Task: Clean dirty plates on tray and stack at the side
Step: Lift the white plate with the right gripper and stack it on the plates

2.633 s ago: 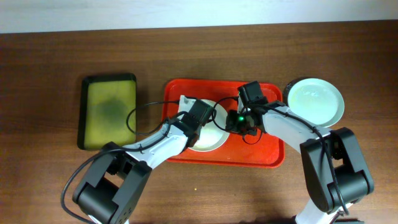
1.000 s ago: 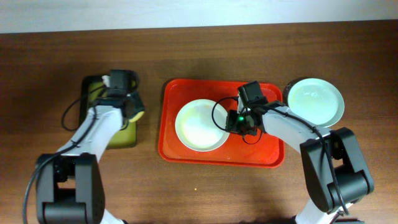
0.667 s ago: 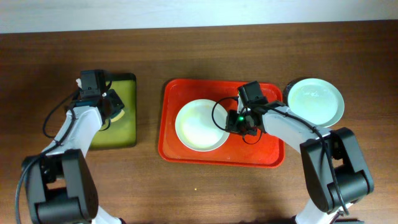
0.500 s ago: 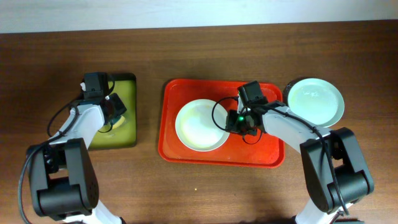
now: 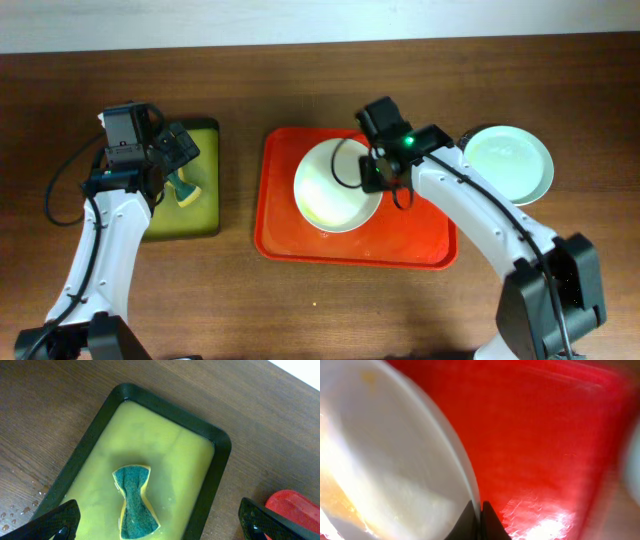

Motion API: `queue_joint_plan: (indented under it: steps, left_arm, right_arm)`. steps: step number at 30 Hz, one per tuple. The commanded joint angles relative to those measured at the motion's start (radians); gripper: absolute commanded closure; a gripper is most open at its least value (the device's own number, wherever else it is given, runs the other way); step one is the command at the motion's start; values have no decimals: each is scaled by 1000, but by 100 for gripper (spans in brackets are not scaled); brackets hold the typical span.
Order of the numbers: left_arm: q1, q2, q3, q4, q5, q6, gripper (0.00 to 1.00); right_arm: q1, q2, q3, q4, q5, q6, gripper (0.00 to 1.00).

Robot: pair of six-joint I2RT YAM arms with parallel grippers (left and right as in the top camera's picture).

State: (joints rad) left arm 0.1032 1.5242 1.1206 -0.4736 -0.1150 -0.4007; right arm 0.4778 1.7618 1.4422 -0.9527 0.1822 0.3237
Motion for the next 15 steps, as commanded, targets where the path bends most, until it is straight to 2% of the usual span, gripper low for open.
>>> queue_joint_plan:
  steps: [1, 3, 7, 11, 15]
  left_arm:
    - [2, -4, 13, 0, 3, 6, 1]
    - [2, -4, 13, 0, 3, 6, 1]
    - [2, -4, 13, 0, 3, 6, 1]
    - [2, -4, 13, 0, 3, 6, 1]
    - [2, -4, 13, 0, 3, 6, 1]
  right_arm:
    - [105, -28, 148, -86, 420, -44, 96]
    - [170, -28, 194, -108, 584, -138, 96]
    - [302, -22, 199, -87, 1040, -385, 96]
    - [341, -22, 199, -11, 1205, -608, 96]
    - [347, -22, 199, 9, 1248, -664, 96]
